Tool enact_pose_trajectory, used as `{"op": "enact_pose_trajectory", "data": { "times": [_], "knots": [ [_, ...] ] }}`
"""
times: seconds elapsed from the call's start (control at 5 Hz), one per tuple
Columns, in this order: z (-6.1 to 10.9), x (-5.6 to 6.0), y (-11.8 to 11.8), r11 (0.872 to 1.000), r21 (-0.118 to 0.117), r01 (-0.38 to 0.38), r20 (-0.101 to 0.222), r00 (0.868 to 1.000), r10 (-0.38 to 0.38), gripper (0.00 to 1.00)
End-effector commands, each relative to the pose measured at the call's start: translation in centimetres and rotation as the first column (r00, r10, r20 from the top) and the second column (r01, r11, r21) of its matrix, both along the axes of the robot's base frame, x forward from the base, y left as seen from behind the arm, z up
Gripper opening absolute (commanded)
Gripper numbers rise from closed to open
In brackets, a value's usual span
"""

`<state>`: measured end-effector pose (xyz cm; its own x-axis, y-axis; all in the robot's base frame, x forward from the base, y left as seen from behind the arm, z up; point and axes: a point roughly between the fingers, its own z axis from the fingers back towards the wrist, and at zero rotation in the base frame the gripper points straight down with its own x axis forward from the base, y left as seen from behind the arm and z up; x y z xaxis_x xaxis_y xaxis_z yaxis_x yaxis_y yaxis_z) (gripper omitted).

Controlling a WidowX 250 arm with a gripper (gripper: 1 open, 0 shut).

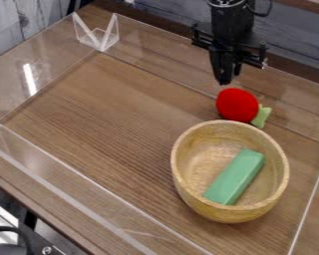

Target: Move the red object to the left side of the table

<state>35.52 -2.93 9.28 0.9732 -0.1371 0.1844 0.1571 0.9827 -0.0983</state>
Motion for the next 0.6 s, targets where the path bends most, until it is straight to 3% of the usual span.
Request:
{"op": "enact_pose_trajectory", "data": {
  "times": [0.0, 0.4],
  "knots": [
    [2.07, 0.75, -0.06, 1.0, -0.003, -0.005, 0.075, 0.997, 0.006, 0.0],
    [1.24, 1.44, -0.4, 1.0, -0.003, -0.011, 0.078, 0.997, 0.011, 0.0]
  ]
}}
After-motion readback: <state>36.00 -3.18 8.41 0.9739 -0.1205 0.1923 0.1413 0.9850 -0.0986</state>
